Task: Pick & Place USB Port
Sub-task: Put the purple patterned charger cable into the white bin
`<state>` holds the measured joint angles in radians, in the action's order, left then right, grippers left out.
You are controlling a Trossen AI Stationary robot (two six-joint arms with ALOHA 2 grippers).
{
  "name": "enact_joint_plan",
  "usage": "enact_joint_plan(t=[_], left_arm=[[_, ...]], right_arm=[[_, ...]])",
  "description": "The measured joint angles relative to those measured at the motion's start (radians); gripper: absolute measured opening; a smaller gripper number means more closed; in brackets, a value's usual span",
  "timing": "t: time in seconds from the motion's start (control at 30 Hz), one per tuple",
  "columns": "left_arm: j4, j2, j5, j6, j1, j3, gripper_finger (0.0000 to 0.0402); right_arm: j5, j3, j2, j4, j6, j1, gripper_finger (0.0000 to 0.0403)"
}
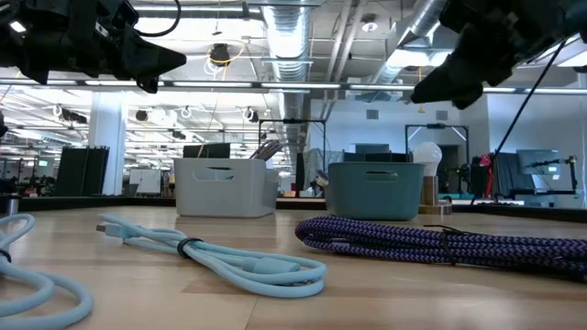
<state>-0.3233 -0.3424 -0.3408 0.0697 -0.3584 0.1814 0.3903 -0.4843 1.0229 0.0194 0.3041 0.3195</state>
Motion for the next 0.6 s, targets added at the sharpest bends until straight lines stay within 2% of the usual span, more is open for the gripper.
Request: enact_joint_plan(t=[0.13, 0.27, 0.47, 0.6], left_arm=[[0.000, -0.001, -0.001, -0.060, 0.000, 0.000, 0.0013], [0.000, -0.016, -0.008, -0.178, 0.000, 0.000, 0.0013], [-0.001, -0.041, -0.007, -0.180, 0.000, 0.001, 0.0013], [-0.022, -0.062, -0.004, -0.180, 0.000, 0.001, 0.0013]], right_arm=[[-0.081, 0.000, 0.013, 0.059, -0.004, -0.015, 0.0098], [-0.098, -0.001, 0.013, 0.117, -0.014, -0.015, 0.0098], [-0.070, 0.000, 0.012, 0.156, 0.003, -0.024, 0.0098], [-0.143, 0.000, 0.013, 0.135, 0.115, -0.043, 0.0098]])
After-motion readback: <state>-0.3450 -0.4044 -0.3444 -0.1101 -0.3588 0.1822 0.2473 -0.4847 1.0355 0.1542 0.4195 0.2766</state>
